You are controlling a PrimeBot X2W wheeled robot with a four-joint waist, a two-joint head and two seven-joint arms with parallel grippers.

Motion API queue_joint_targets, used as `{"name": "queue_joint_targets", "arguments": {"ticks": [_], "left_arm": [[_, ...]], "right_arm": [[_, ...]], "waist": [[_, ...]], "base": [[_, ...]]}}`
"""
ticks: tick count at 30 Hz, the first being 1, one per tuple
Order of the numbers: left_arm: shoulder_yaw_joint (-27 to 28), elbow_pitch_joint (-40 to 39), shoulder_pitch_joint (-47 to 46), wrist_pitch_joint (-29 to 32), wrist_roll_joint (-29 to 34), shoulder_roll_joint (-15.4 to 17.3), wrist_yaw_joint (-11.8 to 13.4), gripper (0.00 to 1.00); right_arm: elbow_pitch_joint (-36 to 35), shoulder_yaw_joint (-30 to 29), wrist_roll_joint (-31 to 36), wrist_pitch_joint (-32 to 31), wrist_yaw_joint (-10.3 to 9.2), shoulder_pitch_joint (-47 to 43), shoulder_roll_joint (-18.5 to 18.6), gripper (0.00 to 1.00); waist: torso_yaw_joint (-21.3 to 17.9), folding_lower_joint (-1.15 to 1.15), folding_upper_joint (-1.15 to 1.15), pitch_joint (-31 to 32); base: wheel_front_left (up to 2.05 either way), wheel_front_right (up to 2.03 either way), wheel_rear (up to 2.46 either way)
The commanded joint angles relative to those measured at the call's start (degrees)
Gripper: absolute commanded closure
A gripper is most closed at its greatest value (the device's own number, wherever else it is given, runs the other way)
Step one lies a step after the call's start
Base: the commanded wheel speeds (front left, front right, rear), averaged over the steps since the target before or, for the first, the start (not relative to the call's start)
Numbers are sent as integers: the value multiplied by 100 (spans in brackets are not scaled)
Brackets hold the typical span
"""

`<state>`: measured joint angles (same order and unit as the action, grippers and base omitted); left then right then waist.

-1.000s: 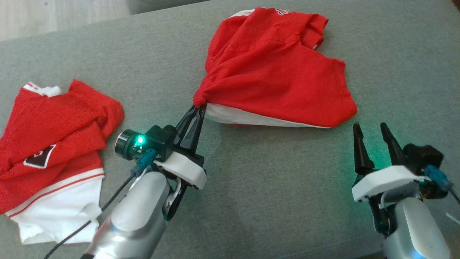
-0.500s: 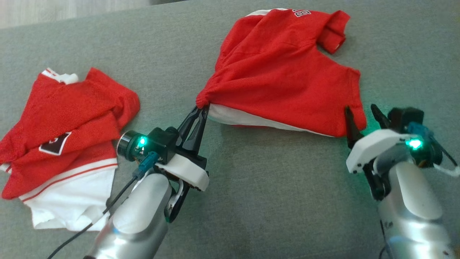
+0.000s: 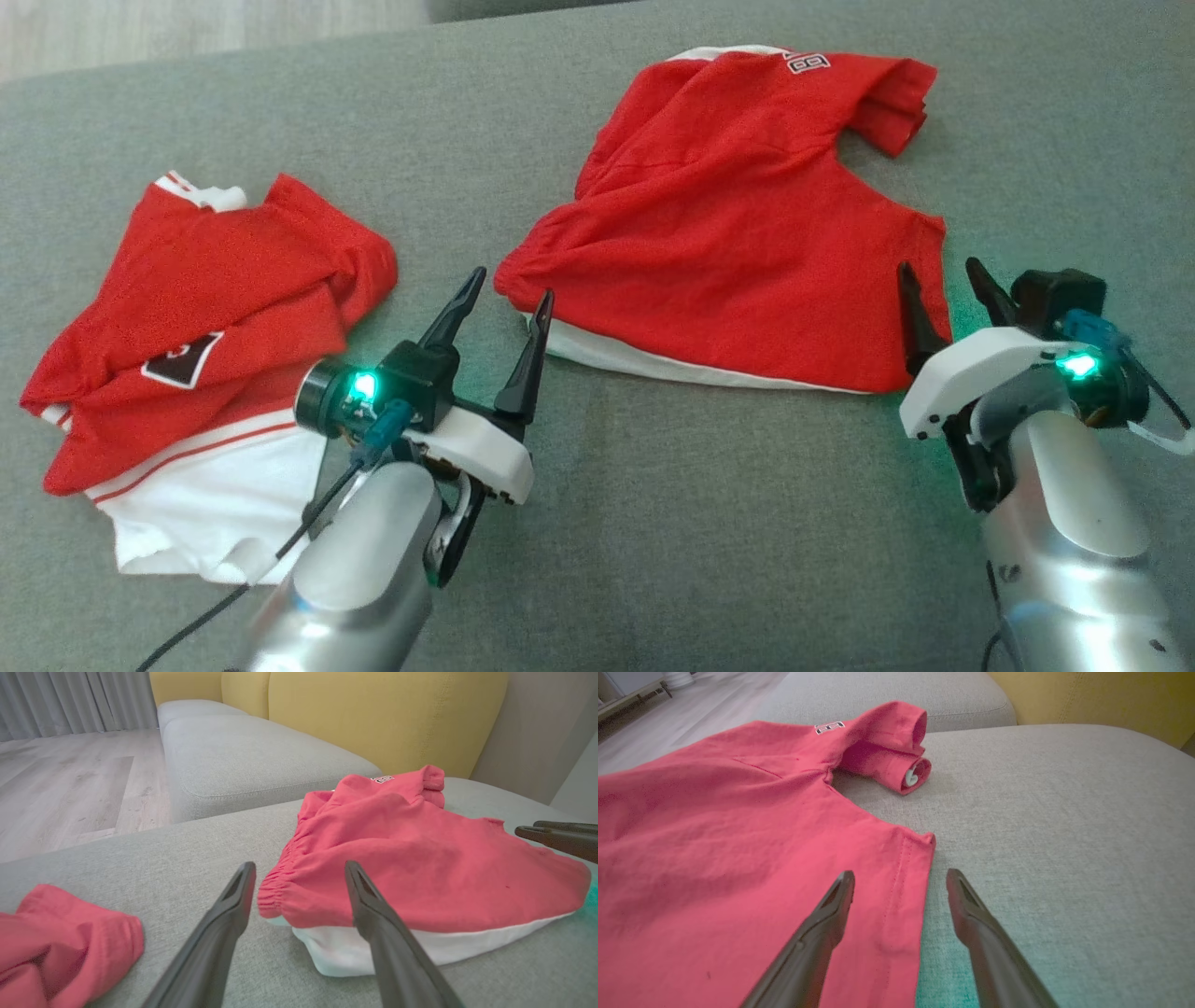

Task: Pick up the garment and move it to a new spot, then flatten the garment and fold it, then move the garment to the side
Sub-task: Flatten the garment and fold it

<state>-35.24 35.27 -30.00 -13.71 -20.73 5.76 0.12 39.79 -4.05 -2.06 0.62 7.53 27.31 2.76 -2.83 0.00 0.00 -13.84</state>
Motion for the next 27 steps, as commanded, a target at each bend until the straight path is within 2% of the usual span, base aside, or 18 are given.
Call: {"name": "queue_joint_targets", "arguments": {"ticks": [1,11,19,25,26,27], "left_arm": [[213,-167,-1,-69,-74,30,93,0],[167,-562,313,-116,-81,-24,109,0],[145,-813,341,-123,-77,-28,106,0],[130,-878,292,-125,-62,-8,114,0],[121,-884,286,-125,-65,-14,117,0],[116,-885,286,-125,-66,-17,119,0]], "right_arm": [[-153,81,-65,119,-4,-9,12,0],[43,-317,-40,-91,-4,127,55,0],[458,-736,276,-365,-4,599,349,0],[814,-770,445,-521,-4,928,506,0],[953,-717,487,-582,-4,1009,558,69],[1013,-685,503,-595,-4,1048,582,100]], "waist": [[50,0,0,77],[380,0,0,164],[654,0,0,-11],[793,0,0,-156],[822,0,0,-176],[833,0,0,-184]], "base": [[0,0,0],[0,0,0],[0,0,0],[0,0,0],[0,0,0],[0,0,0]]}}
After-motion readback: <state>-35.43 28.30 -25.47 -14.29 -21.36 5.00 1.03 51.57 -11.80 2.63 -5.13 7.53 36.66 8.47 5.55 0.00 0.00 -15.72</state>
